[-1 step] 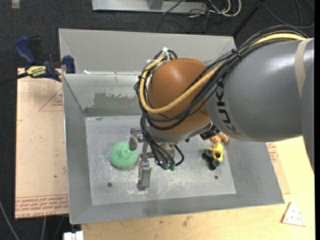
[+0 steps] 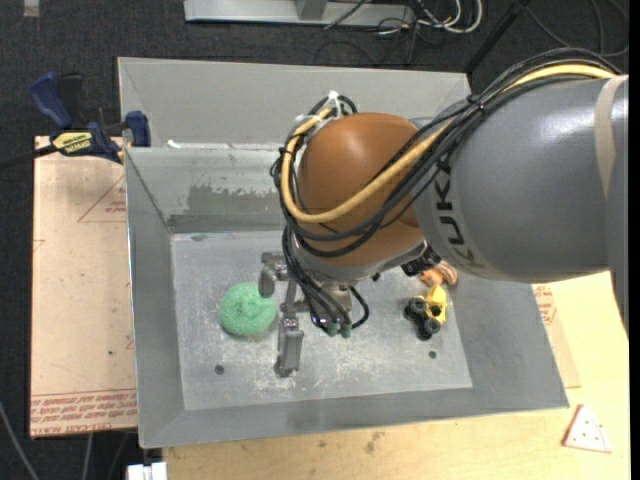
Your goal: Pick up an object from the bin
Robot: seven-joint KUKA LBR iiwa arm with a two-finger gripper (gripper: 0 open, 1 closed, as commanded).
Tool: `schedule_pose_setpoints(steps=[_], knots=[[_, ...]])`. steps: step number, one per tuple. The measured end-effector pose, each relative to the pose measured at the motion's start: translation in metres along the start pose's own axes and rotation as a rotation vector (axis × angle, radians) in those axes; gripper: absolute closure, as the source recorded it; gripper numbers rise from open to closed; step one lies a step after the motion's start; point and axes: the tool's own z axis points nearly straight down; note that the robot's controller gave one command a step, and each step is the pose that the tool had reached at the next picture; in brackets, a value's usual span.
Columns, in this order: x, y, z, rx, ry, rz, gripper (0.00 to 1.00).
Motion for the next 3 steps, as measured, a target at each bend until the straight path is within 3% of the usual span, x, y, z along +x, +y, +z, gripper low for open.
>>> schedule_pose_setpoints(steps=[1,2,3], knots=[[-0.043,0.0,0.036,-0.003,-0.012,-0.06,0.0],[-0.063,0.0,0.073,0.0,-0.002,-0.04,0.0],[-0.061,0.001,0.1,0.0,-0.001,0.024,0.0]])
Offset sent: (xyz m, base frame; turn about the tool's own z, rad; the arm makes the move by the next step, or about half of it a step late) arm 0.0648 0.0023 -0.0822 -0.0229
